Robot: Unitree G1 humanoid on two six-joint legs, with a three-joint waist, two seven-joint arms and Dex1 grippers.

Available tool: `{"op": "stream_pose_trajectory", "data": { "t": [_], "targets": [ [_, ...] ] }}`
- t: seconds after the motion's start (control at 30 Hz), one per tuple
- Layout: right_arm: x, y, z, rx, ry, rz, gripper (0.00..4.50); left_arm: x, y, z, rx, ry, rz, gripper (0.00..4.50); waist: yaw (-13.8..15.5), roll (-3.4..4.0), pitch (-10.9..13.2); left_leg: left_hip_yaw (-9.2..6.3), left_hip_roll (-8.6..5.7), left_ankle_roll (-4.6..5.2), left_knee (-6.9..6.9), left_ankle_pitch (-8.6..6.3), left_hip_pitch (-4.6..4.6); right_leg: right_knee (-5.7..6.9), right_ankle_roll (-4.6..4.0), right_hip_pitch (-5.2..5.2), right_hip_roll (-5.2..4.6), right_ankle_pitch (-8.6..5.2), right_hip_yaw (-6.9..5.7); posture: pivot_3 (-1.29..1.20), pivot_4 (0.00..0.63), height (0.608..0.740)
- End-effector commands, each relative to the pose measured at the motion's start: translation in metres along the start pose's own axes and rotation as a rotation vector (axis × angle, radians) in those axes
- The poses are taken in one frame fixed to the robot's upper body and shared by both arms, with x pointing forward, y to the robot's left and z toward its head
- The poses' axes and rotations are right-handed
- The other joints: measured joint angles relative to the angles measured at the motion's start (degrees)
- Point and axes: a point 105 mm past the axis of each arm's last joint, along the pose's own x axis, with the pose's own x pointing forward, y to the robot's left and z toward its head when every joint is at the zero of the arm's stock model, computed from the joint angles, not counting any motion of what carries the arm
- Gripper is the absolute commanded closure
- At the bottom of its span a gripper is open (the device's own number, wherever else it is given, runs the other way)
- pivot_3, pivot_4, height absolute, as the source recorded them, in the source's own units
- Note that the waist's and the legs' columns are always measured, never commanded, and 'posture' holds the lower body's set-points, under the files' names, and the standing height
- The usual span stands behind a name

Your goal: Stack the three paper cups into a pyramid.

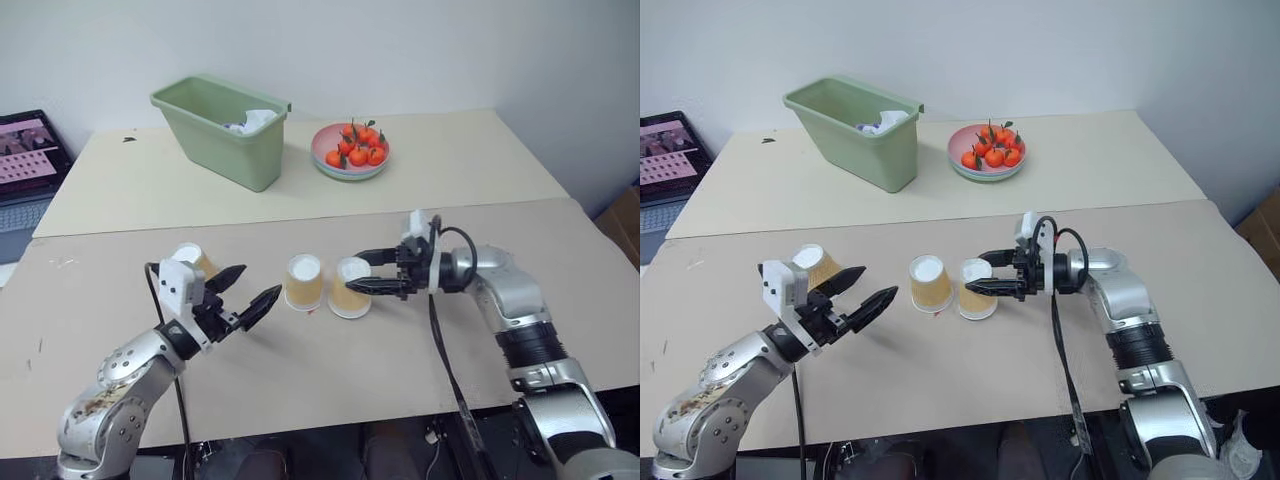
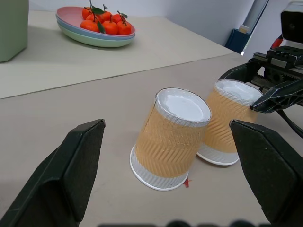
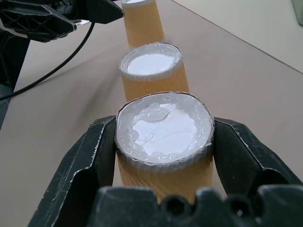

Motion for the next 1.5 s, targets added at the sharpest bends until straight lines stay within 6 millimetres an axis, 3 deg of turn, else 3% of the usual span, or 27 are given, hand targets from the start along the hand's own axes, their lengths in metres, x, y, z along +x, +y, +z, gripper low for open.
{"op": "stream_pose_trajectory", "data": {
  "t": [0.03,0.4,0.47,0.5,0.53,0.63,0.8,0.97,1.07,1.2,1.33,1.5],
  "targets": [
    [0.002,-0.004,0.010,-0.063,-0.013,0.007,1.73,0.000,-0.014,0.012,0.045,-0.036,-0.055,0.00,0.1,0.00,0.0,0.00,0.00,0.00,0.00,0.00,0.00,0.00,0.00,0.00,0.00,0.00,0.00,0.00,0.150,0.727],
    [0.004,-0.011,0.012,-0.094,-0.043,-0.022,1.73,0.003,-0.029,0.013,0.060,0.002,-0.169,0.00,-0.1,0.00,0.0,0.00,0.00,0.00,0.00,0.00,0.01,0.02,0.00,-0.01,0.00,0.00,0.00,0.00,0.150,0.727],
    [0.003,-0.011,0.013,-0.086,-0.057,-0.021,0.79,0.004,-0.029,0.014,0.059,0.002,-0.171,0.00,-0.1,0.00,0.0,0.00,0.00,0.00,0.00,0.00,0.00,0.02,0.00,-0.01,0.00,0.00,0.00,0.00,0.150,0.727],
    [0.002,-0.010,0.013,-0.084,-0.056,-0.018,0.67,0.005,-0.029,0.014,0.060,0.003,-0.172,0.00,0.0,0.00,0.0,0.00,0.00,-0.01,0.00,0.00,0.00,0.02,0.00,-0.02,0.00,0.00,0.00,0.00,0.150,0.727],
    [0.001,-0.010,0.012,-0.084,-0.045,-0.021,0.26,0.005,-0.028,0.014,0.059,0.003,-0.173,0.00,0.0,0.00,0.0,0.00,0.00,-0.01,0.00,0.00,0.00,0.02,0.00,-0.02,0.00,0.00,0.00,0.00,0.150,0.727],
    [-0.004,-0.006,0.008,-0.062,-0.017,0.001,0.06,0.006,-0.029,0.014,0.056,0.004,-0.180,0.00,0.0,0.00,0.0,0.00,0.00,-0.01,0.00,0.01,-0.01,0.02,0.00,-0.02,0.00,0.00,0.00,0.00,0.150,0.727],
    [-0.027,-0.002,0.013,-0.009,0.003,0.007,0.06,0.004,-0.026,0.016,0.067,0.005,-0.167,0.00,0.1,0.01,0.0,0.00,0.00,0.00,0.00,0.00,-0.03,0.01,0.00,-0.02,0.00,0.00,0.00,0.00,0.150,0.727],
    [-0.073,0.002,0.017,-0.011,0.061,-0.068,0.06,-0.016,-0.007,0.035,0.002,-0.085,0.006,0.00,0.2,0.00,0.0,-0.02,0.01,0.03,-0.01,-0.02,-0.03,0.00,0.00,-0.02,0.00,0.00,-0.01,0.00,0.150,0.727],
    [-0.089,0.012,0.042,-0.057,0.009,-0.089,0.06,-0.031,-0.009,0.032,-0.039,-0.079,0.072,0.00,0.1,0.01,0.0,-0.01,0.02,0.09,-0.01,-0.05,-0.03,-0.02,0.01,-0.03,0.00,0.00,0.02,0.00,0.150,0.727],
    [-0.079,0.027,0.068,-0.071,-0.098,-0.063,0.06,-0.042,-0.003,0.019,-0.080,-0.070,0.166,0.00,0.0,0.02,0.0,0.04,0.05,0.09,-0.02,-0.06,-0.01,-0.01,0.00,0.00,0.00,-0.01,0.04,0.00,0.150,0.727],
    [-0.061,0.032,0.070,-0.079,-0.106,-0.053,0.06,-0.048,0.015,0.011,-0.077,-0.074,0.273,0.00,0.5,-0.03,0.0,0.05,0.04,0.09,0.05,-0.05,0.04,-0.02,0.02,0.21,0.02,-0.01,0.01,0.00,0.150,0.727],
    [-0.038,0.033,0.076,-0.101,-0.138,-0.006,0.06,-0.063,0.052,0.000,0.022,-0.046,0.461,0.00,1.0,-0.02,0.0,0.05,0.04,0.06,0.08,-0.03,0.12,-0.01,0.00,0.20,0.04,0.05,0.01,0.00,0.150,0.727]
  ]
}}
